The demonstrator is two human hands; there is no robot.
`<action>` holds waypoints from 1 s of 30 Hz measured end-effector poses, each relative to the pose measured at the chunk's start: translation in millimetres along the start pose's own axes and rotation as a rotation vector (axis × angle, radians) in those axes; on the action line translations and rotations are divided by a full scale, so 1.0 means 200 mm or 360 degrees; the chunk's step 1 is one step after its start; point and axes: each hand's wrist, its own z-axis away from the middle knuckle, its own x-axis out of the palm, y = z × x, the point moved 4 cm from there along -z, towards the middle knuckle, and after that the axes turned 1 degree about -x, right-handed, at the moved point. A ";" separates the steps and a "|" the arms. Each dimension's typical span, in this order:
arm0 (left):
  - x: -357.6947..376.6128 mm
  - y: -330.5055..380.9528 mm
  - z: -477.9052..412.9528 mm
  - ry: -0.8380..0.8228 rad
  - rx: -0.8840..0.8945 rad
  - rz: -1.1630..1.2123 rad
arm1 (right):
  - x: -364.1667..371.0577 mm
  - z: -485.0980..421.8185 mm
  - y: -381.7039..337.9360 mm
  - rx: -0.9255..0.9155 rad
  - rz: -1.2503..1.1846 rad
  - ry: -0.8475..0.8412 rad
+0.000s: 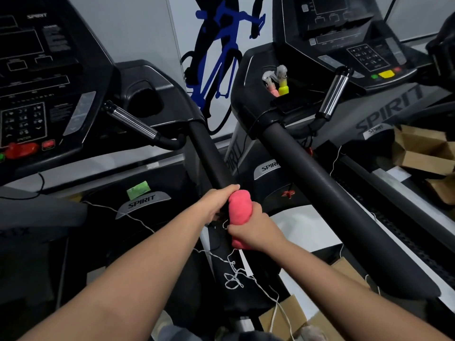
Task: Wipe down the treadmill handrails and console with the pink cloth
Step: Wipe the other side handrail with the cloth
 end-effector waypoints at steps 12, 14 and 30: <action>0.00 -0.01 0.03 -0.0029 0.0014 0.0001 | 0.01 0.17 0.12 -0.0205 0.0260 -0.0217; -0.01 0.00 0.02 -0.0017 0.0021 -0.0029 | 0.02 0.13 0.08 -0.0114 0.0286 -0.0141; 0.01 0.01 0.04 -0.0044 0.0079 -0.0037 | 0.03 0.26 0.27 -0.0732 0.0005 -0.0012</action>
